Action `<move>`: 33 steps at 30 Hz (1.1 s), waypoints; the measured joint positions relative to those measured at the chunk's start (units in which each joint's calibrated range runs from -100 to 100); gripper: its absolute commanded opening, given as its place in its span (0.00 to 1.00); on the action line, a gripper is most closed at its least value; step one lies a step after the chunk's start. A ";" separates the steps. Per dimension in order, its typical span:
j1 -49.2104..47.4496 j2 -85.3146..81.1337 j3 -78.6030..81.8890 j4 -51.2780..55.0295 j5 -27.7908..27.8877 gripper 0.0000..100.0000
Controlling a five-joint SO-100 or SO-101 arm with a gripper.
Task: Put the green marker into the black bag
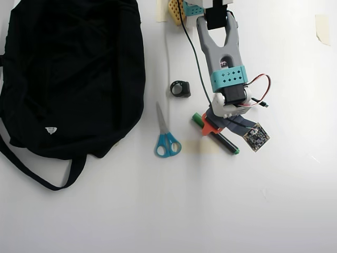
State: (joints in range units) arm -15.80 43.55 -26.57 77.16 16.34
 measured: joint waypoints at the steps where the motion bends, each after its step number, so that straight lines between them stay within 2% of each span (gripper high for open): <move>1: 0.00 0.00 0.00 0.00 0.00 0.22; 5: 0.00 0.00 0.00 0.00 0.00 0.21; 10: 0.00 0.00 0.00 0.00 0.00 0.12; 19: 0.00 0.00 0.00 0.00 -0.20 0.03; 33: 0.00 0.17 -1.89 0.00 -0.20 0.02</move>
State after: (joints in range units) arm -15.80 43.71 -28.46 77.16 16.14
